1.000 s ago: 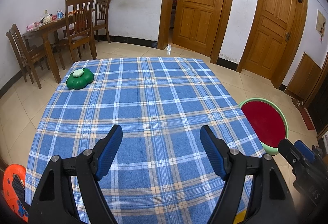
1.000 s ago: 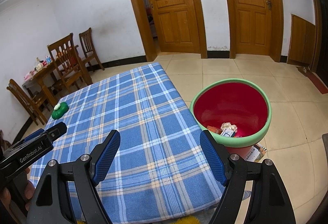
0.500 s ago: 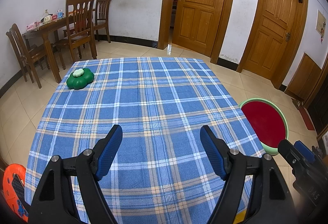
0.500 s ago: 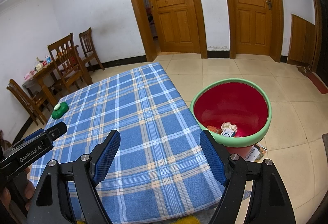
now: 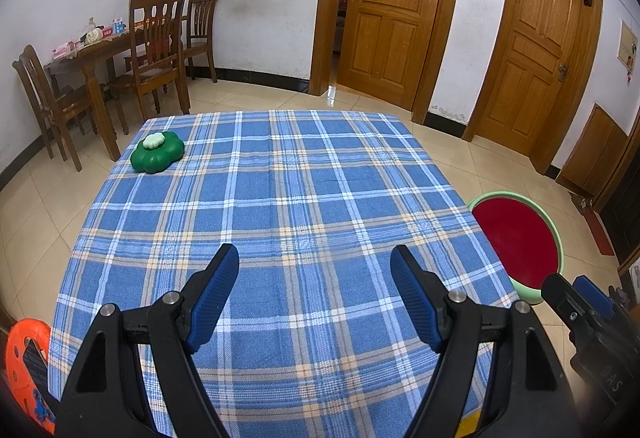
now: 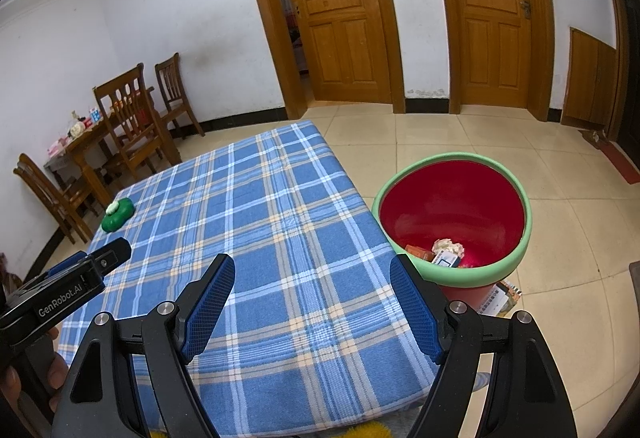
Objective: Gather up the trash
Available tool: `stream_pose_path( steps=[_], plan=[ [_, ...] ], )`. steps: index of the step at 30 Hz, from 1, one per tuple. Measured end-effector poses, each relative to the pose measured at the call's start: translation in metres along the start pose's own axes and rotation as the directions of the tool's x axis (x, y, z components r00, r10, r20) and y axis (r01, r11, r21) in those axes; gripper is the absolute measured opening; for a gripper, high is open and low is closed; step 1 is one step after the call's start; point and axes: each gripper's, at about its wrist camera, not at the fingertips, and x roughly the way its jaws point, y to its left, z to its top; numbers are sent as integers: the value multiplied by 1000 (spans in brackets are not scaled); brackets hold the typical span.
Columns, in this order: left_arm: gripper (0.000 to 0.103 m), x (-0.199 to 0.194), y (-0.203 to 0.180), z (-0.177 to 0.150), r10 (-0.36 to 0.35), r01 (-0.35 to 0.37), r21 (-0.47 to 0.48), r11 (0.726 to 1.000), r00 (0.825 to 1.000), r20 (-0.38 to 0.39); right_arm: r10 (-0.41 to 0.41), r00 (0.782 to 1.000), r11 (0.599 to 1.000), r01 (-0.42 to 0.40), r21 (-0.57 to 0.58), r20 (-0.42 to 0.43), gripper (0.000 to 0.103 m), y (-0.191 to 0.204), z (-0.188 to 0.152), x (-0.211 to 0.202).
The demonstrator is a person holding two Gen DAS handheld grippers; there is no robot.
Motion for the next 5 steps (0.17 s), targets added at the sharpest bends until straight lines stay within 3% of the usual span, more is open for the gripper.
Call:
stream_pose_path(
  steps=[5],
  plan=[
    [78,2,1,-2,4,-4,-2,1000,1000,-8,0,1000,1000,0,-5,-1,81,2,-1,2]
  ],
)
